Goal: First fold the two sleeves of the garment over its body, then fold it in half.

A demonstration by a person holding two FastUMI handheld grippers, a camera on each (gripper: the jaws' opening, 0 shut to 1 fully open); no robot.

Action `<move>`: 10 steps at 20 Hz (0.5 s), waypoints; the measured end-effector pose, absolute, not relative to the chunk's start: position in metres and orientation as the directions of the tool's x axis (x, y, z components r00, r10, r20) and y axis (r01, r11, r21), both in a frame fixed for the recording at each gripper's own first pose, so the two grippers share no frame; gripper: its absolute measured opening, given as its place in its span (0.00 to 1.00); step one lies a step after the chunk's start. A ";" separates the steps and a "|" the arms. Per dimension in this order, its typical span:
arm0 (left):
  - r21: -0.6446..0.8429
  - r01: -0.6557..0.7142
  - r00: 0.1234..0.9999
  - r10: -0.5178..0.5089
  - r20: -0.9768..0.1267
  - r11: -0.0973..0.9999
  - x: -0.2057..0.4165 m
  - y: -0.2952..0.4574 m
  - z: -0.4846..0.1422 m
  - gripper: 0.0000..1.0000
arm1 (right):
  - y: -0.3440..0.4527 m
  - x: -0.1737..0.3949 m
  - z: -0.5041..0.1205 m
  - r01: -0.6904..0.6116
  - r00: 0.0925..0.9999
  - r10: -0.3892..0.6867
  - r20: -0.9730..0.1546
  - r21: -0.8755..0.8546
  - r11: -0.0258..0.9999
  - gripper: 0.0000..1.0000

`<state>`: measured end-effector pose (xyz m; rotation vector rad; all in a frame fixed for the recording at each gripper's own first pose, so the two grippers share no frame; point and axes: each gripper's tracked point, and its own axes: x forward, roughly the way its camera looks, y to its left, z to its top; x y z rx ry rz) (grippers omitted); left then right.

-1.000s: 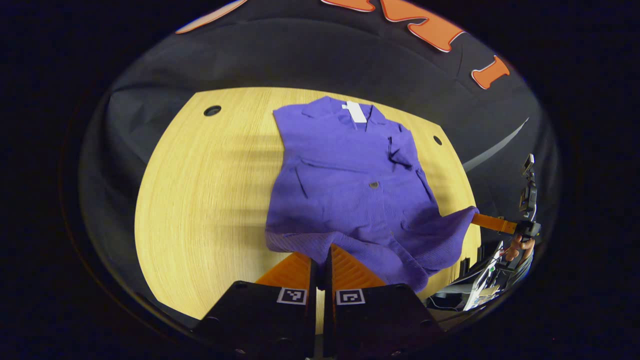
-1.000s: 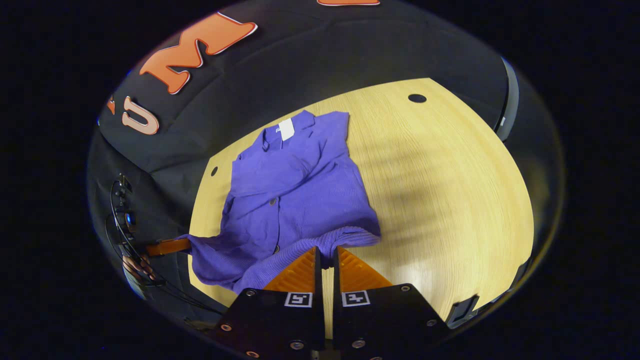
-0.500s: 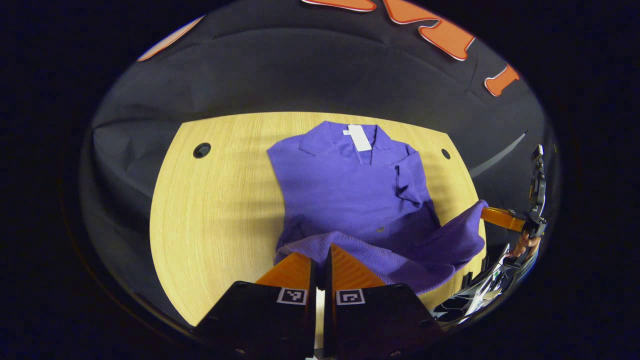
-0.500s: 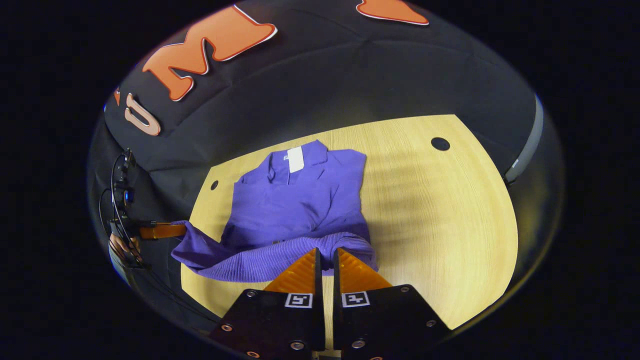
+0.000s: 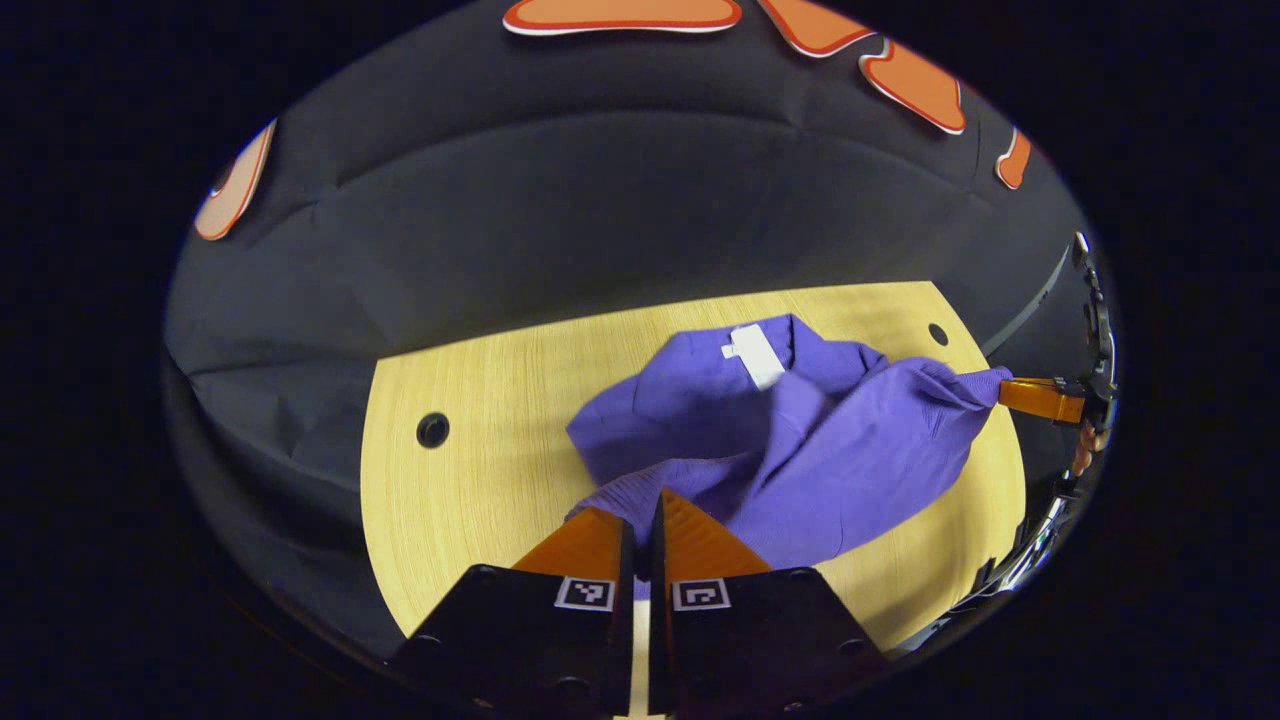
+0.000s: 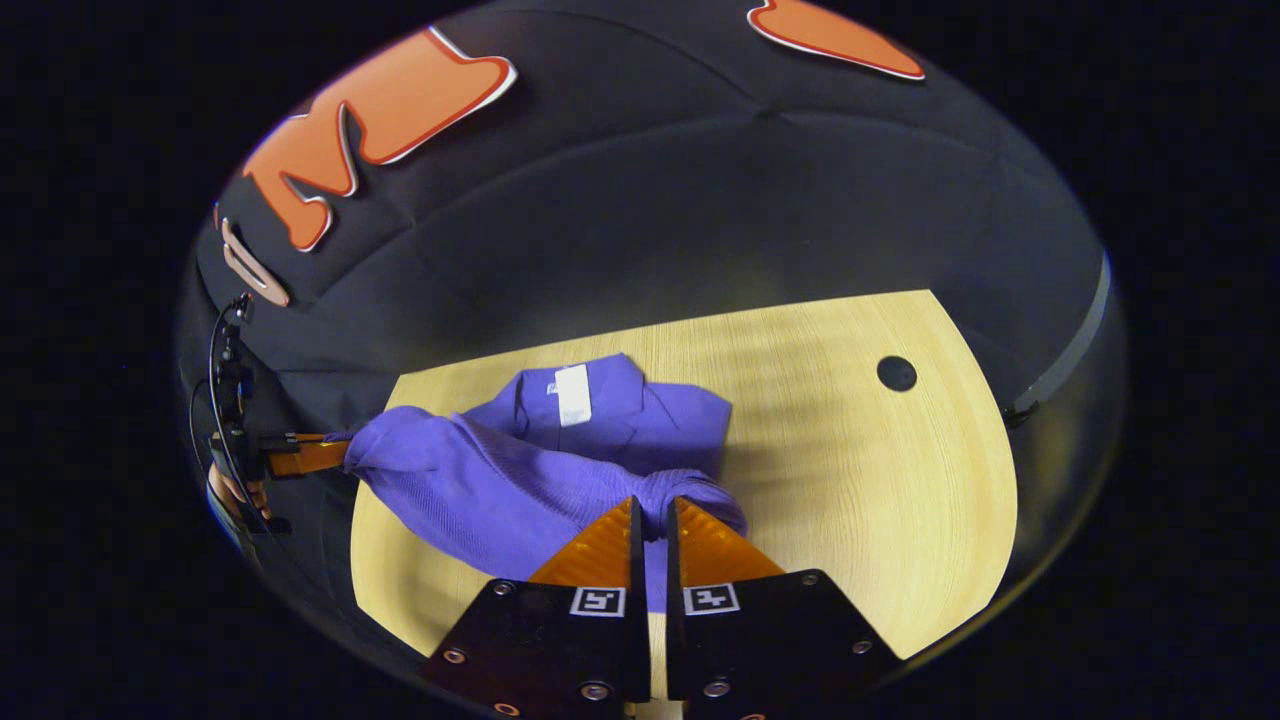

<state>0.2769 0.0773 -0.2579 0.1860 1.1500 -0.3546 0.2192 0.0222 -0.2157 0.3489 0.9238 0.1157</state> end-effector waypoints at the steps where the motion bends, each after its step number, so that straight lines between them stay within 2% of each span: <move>1: -0.038 0.357 0.373 -0.180 -0.910 0.933 0.289 0.074 -0.262 0.07 | 0.022 0.231 -0.218 0.052 0.600 0.242 -0.762 0.339 0.939 0.07; 6: 0.026 0.359 0.449 -0.148 -0.881 0.933 0.330 0.074 -0.284 0.09 | 0.023 0.277 -0.238 0.080 0.596 0.213 -0.774 0.322 0.943 0.07; 9: 0.062 0.357 0.567 -0.164 -0.807 0.932 0.364 0.070 -0.276 0.08 | 0.025 0.306 -0.236 0.132 0.643 0.208 -0.737 0.375 0.918 0.06; 10: 0.101 0.346 0.593 -0.134 -0.794 0.933 0.371 0.074 -0.275 0.10 | 0.023 0.311 -0.235 0.162 0.654 0.203 -0.728 0.397 0.903 0.07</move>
